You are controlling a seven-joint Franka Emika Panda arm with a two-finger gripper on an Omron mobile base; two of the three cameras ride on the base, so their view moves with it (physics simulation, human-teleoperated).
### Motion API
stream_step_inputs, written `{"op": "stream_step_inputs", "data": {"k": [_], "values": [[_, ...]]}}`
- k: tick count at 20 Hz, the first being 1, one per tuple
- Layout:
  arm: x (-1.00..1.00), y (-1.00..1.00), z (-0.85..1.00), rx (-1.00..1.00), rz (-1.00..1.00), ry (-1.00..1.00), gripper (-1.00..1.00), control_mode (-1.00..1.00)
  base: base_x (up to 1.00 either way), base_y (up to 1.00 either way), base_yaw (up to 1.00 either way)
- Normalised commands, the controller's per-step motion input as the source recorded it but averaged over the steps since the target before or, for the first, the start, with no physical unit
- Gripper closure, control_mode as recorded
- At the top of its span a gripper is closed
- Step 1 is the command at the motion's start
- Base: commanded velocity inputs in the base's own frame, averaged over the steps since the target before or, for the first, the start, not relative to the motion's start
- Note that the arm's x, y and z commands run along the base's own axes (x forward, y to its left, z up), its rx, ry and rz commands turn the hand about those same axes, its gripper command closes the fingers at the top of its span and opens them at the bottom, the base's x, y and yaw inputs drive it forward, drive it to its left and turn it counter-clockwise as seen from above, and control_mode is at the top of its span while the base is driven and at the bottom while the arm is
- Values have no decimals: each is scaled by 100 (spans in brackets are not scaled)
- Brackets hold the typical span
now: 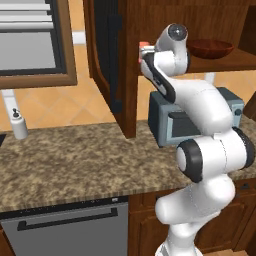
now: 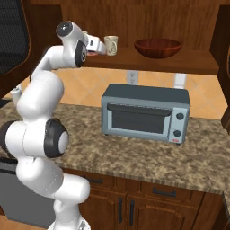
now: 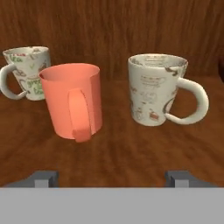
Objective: Gather all objects into one cabinet and sort the glasses and bowls to opposite sides.
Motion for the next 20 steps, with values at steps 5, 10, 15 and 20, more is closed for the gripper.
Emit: {"op": "stream_step_inputs", "data": {"k": [5,10,15,20], "values": [[-100,-87,-5,13,0,0,-100,-100,0,0,0],[-100,-99,-13,10,1,2,-100,-100,0,0,0],[-100,-75,-80,1,2,19,-100,-100,0,0,0],[-91,-25,-100,-1,10,17,-100,-100,0,0,0]]}}
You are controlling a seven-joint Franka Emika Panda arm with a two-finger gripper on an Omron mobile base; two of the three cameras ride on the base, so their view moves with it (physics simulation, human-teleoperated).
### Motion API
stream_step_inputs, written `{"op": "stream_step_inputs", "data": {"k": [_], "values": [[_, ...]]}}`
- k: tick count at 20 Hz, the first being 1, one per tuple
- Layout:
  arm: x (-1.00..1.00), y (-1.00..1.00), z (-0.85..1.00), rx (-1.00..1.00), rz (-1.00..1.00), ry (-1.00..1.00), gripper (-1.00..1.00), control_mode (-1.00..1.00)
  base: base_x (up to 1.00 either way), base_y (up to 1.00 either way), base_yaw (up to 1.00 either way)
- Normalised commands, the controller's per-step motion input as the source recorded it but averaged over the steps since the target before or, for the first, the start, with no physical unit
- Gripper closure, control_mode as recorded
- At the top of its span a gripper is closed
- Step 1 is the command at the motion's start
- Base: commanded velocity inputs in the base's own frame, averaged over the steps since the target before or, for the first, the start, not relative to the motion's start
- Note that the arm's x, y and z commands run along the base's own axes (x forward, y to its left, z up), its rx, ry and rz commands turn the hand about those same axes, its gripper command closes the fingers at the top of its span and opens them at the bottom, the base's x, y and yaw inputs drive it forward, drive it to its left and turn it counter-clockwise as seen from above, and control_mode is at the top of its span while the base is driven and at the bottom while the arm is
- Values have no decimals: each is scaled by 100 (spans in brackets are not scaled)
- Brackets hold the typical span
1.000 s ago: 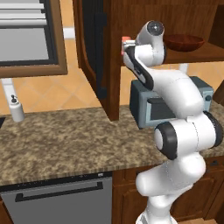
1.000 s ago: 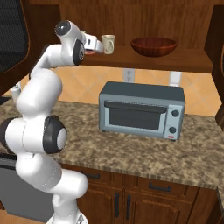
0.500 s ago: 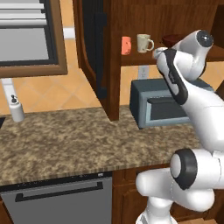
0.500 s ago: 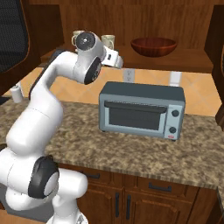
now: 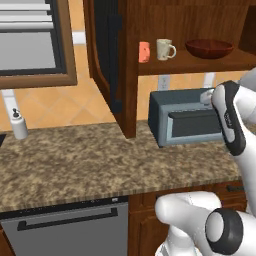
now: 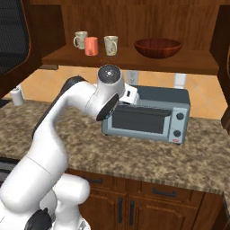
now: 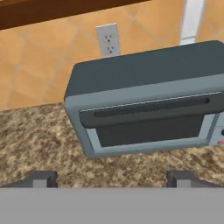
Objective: Gather all objects into one cabinet and sort the glasses and bowls to opposite sides.
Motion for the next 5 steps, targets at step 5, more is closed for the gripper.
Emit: {"op": "stream_step_inputs", "data": {"k": [5], "values": [[-64,-2,-100,-1,13,2,-100,-100,0,0,0]]}}
